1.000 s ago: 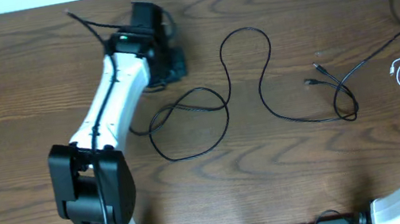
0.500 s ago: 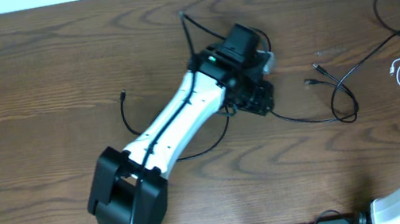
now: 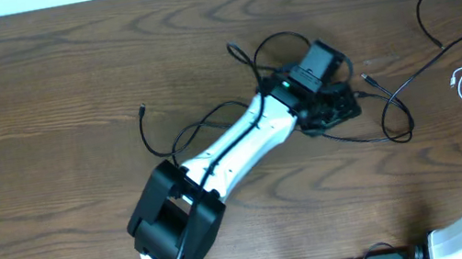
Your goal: Untangle cables
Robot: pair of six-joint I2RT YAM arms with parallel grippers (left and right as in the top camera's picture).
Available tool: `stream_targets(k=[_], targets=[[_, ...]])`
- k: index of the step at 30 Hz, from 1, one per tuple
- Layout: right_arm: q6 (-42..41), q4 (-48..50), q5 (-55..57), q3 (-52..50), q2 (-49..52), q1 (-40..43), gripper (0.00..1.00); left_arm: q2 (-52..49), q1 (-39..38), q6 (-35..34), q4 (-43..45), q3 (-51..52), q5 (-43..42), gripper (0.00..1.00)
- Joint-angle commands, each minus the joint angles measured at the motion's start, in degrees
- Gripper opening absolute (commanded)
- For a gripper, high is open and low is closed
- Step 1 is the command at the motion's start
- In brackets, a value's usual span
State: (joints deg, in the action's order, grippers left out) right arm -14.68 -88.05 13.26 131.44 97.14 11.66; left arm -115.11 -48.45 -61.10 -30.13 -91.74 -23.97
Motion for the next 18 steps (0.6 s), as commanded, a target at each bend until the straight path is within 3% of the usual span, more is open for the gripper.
stream_targets(k=[1, 5, 18], targets=[[-0.52, -0.09, 0.04, -0.11, 0.37, -0.09, 0.01, -1.11, -2.43, -17.03, 0.04, -0.24, 6.73, 0.66], [-0.52, -0.22, -0.52, -0.11, 0.37, -0.09, 0.01, -1.81, -5.70, -24.98, 0.13, -0.24, 11.47, 0.66], [-0.52, -0.98, -2.51, -0.11, 0.37, -0.09, 0.01, -10.67, -9.22, -26.29, 9.86, -0.24, 14.16, 0.66]])
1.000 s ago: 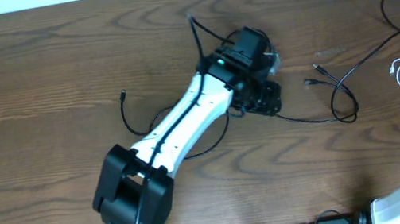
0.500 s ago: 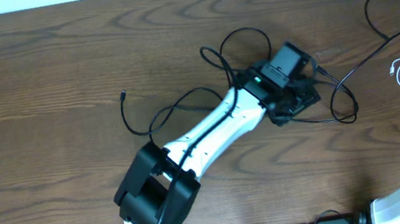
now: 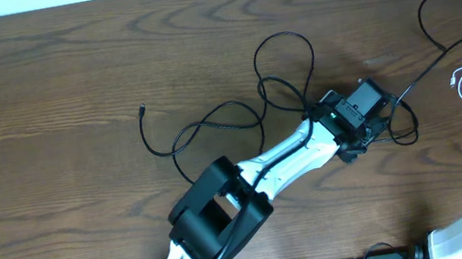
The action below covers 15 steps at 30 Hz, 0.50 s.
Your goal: Untangle cables
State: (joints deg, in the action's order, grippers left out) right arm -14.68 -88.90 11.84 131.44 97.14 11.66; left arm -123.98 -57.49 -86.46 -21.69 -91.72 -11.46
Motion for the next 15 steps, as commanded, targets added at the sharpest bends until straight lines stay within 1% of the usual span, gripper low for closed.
stream_targets(k=[1, 6, 9, 11, 12, 15], targets=[[-0.52, -0.13, -1.11, -0.11, 0.37, -0.09, 0.01, -2.21, -0.20, -0.98, 1.90, -0.26, 1.68, 0.66], [-0.52, -0.24, -1.11, -0.11, 0.37, -0.09, 0.01, -5.14, -0.61, -3.74, 5.40, -0.26, 1.51, 0.66], [-0.52, -0.31, -1.14, -0.11, 0.37, -0.09, 0.01, -5.73, -1.01, -3.89, 6.91, -0.26, 1.86, 0.66], [-0.52, -0.31, -1.25, -0.11, 0.37, -0.09, 0.01, -5.86, -1.11, -3.89, 7.04, -0.26, 2.36, 0.63], [-0.52, -0.31, -1.40, -0.11, 0.37, -0.09, 0.01, -5.90, -1.09, -3.85, 7.02, -0.26, 2.80, 0.58], [-0.50, -0.31, -1.53, -0.11, 0.37, -0.09, 0.01, -5.90, -1.07, -1.68, 6.47, -0.26, 4.68, 0.32]])
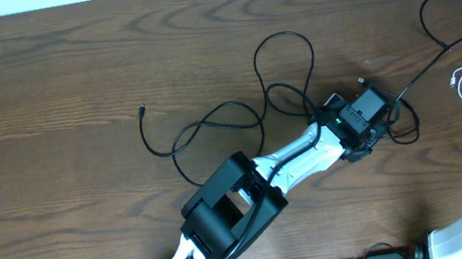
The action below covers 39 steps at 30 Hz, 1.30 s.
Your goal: Untangle cables
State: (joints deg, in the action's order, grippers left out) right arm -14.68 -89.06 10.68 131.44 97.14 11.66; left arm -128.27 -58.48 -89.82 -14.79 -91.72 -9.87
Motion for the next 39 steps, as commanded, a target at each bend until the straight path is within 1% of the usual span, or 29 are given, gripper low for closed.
stream_targets(k=[1, 2, 3, 7, 11, 15, 17, 18, 20, 22, 27, 30, 33, 35, 39], targets=[[-0.50, -0.15, -0.37, -0.11, 0.37, -0.09, 0.01, -1.62, -0.04, 2.71, -0.55, -0.26, 3.58, 0.24], [-0.50, -0.15, -0.37, -0.11, 0.37, -0.09, 0.01, -1.62, 0.07, 3.96, -0.72, -0.26, 4.04, 0.13], [-0.52, -0.15, -0.37, -0.11, 0.37, -0.09, 0.01, -1.62, 0.33, 5.40, -1.36, -0.26, 4.79, 0.08], [-0.50, -0.35, -0.35, -0.11, 0.37, -0.09, 0.01, -1.49, 2.19, 10.05, -4.50, -0.26, 5.99, 0.07], [-0.48, -0.35, -0.26, -0.11, 0.37, -0.07, 0.01, 0.87, 7.91, 18.60, -11.72, -0.28, 6.80, 0.07], [-0.48, -0.61, 2.51, -0.11, 0.37, -0.07, 0.01, 4.96, 14.23, 25.14, -19.47, -0.28, 11.06, 0.07], [-0.48, -0.72, 4.07, -0.11, 0.37, -0.07, 0.01, 8.11, 18.56, 27.58, -24.79, -0.28, 15.65, 0.07], [-0.48, -0.74, 4.46, -0.11, 0.37, -0.07, 0.01, 10.51, 22.03, 28.81, -28.00, -0.28, 17.75, 0.07], [-0.48, -0.72, 4.46, -0.11, 0.37, -0.07, 0.01, 13.38, 27.23, 30.32, -31.34, -0.28, 18.05, 0.08], [-0.48, -0.72, 4.50, -0.11, 0.37, -0.07, 0.01, 15.63, 32.70, 30.27, -34.71, -0.28, 18.01, 0.07], [-1.27, -0.81, 9.86, -0.11, 0.37, -0.07, 0.01, 17.18, 41.11, 32.15, -38.97, -0.28, 17.55, 0.08], [-3.89, -0.83, 14.47, -0.11, 0.37, -0.07, 0.01, 17.16, 44.74, 35.26, -40.11, -0.26, 13.49, 0.08], [-6.49, -0.09, 17.14, -0.11, 0.37, -0.07, 0.01, 17.16, 46.53, 37.48, -40.46, -0.26, 10.29, 0.07], [-6.71, 1.29, 17.29, -0.11, 0.37, -0.07, 0.01, 17.16, 46.84, 39.41, -40.48, -0.26, 9.84, 0.07], [-4.94, 9.33, 17.25, -0.11, 0.37, 0.04, 0.01, 17.18, 46.84, 43.12, -40.48, -0.28, 9.86, 0.07]])
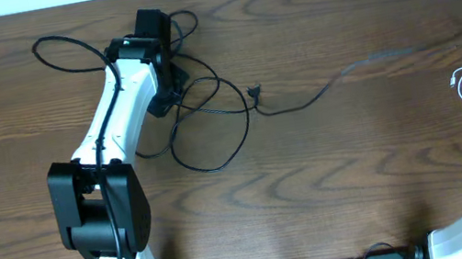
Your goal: Untangle cables
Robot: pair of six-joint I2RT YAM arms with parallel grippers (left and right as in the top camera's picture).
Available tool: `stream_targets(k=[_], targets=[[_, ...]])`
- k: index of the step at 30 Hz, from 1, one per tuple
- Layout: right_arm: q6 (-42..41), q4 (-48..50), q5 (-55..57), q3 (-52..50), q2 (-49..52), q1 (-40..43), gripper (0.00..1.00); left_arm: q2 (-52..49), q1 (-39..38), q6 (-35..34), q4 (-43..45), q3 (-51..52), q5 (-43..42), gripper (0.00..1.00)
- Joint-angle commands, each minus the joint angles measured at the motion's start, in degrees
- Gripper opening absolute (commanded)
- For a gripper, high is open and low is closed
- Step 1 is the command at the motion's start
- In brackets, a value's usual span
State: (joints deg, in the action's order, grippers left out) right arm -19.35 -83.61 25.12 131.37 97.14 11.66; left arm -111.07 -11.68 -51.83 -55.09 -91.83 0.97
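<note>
In the overhead view a long black cable lies in loose loops at the upper left of the table. One loop reaches toward the far left. A plug end lies free near the middle. From there a blurred strand runs to the right edge. My left gripper sits in the bunch of loops, apparently shut on the cable; its fingers are mostly hidden under the wrist. The right gripper is out of view.
A thin white cable lies coiled at the right edge. The right arm's base fills the bottom right corner. The left arm's links stretch from the front edge up the left side. A white wall borders the table's far edge.
My left gripper has gone from the right of centre to the upper left. The black cable's loops came with it. The black adapter at the far right edge no longer shows.
My left gripper sat on the black tangle near the table's centre. Then it was lower and to the right, at the cable's right end, with loops trailing left, and stayed there. Now gripper and loops are at the upper left, a strand stretched rightward.
</note>
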Motion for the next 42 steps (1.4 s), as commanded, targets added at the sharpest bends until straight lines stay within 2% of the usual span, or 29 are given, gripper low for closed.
stream_targets(k=[1, 4, 8, 11, 14, 17, 19, 20, 24, 28, 34, 42], targets=[[1.64, 7.91, 2.84, -0.04, 0.37, 0.04, 0.01, 0.13, 0.09, 7.37, -0.17, -0.17, -0.94, 0.07], [1.46, 13.44, 4.98, -0.04, 0.37, 0.79, 0.01, 0.96, 0.66, 8.50, -0.72, -0.17, 1.36, 0.08], [-6.32, 15.50, 11.45, -0.04, 0.37, 2.95, 0.01, 2.99, 2.43, 7.15, -2.64, -0.17, 6.86, 0.07], [-9.22, 15.72, 10.43, -0.04, 0.37, 4.46, 0.01, 5.09, 4.39, 5.03, -3.72, -0.17, 8.35, 0.08], [-5.77, 15.76, -3.34, -0.04, 0.37, 4.74, 0.01, 6.73, 4.96, 5.81, -3.26, -0.17, 2.03, 0.08], [3.23, 13.86, -28.26, -0.04, 0.48, 4.31, 0.01, 7.15, 3.65, 9.05, -2.84, -0.17, -8.50, 0.07], [5.84, 9.40, -38.21, -0.04, 0.55, 3.72, 0.02, 7.13, 2.38, 11.56, -2.91, -0.15, -13.16, 0.07], [6.21, 3.41, -40.48, -0.15, 0.85, 2.62, 0.02, 7.13, 0.63, 14.47, -2.97, -0.15, -15.89, 0.07], [9.16, -6.86, -34.53, -1.09, 2.29, -0.28, 0.01, 7.13, -2.71, 18.29, -3.82, -0.15, -16.57, 0.07], [9.14, -11.41, -26.75, -5.60, 3.87, -2.29, 0.01, 7.13, -4.15, 18.86, -4.76, -0.15, -15.91, 0.07], [6.62, -11.41, -22.67, -18.99, 4.24, -2.27, 0.01, 7.13, -4.26, 18.86, -6.05, -0.15, -14.14, 0.07], [3.93, -4.00, -17.66, -38.16, 4.24, -1.46, 0.01, 7.13, -4.26, 18.86, -6.69, -0.15, -13.38, 0.07]])
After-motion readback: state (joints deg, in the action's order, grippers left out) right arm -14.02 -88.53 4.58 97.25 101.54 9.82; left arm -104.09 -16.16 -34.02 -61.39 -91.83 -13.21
